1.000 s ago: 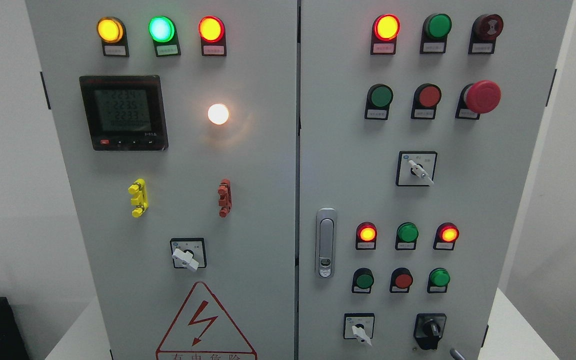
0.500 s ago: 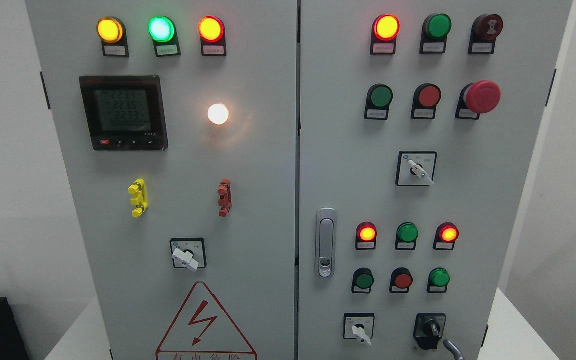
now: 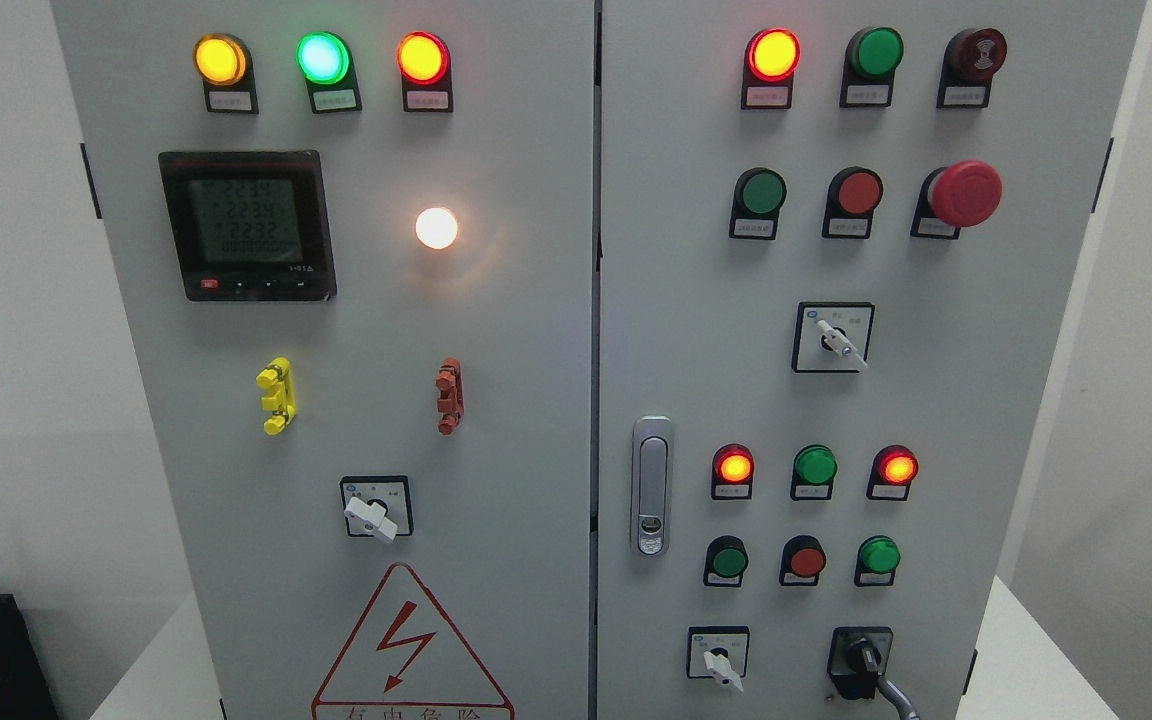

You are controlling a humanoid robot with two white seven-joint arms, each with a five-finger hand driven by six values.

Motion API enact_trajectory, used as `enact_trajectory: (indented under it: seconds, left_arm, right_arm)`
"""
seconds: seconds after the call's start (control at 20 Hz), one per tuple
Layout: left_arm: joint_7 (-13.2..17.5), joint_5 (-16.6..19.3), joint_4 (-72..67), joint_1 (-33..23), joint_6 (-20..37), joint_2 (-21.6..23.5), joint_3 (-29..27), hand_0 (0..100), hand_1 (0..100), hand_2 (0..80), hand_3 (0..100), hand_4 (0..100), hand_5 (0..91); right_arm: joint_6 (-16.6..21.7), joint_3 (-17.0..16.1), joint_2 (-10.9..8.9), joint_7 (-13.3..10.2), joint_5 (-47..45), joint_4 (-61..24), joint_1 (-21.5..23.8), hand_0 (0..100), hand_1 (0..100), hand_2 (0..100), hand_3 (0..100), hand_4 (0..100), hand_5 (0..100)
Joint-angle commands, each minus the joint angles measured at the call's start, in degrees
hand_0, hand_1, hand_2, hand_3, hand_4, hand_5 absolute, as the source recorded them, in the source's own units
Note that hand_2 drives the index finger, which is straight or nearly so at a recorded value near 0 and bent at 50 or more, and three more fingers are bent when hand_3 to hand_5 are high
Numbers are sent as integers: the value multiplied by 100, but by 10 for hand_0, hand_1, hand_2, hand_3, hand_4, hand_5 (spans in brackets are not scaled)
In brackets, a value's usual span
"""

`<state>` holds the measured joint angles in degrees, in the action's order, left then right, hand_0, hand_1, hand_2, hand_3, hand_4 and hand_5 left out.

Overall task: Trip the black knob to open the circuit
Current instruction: 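Raise the right hand up to the black rotary knob at the cabinet bottom, then grip the black knob with the right hand and twist it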

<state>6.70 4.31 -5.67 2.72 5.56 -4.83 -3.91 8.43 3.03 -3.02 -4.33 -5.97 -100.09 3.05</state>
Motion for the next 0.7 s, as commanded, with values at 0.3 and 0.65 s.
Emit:
enact_trajectory:
  seconds: [0.3,0.65]
  left_arm:
    - [-2,0,93,0,-2,0,4,120,389,0,0,0,0]
    - [-2,0,93,0,-2,0,4,120,389,0,0,0,0]
  right_arm:
    - [1,110,108,11,26,-143,91,0,0,9,1000,1000,1000]
    - [1,286,117,29,35,-143,91,0,0,10,1000,1000,1000]
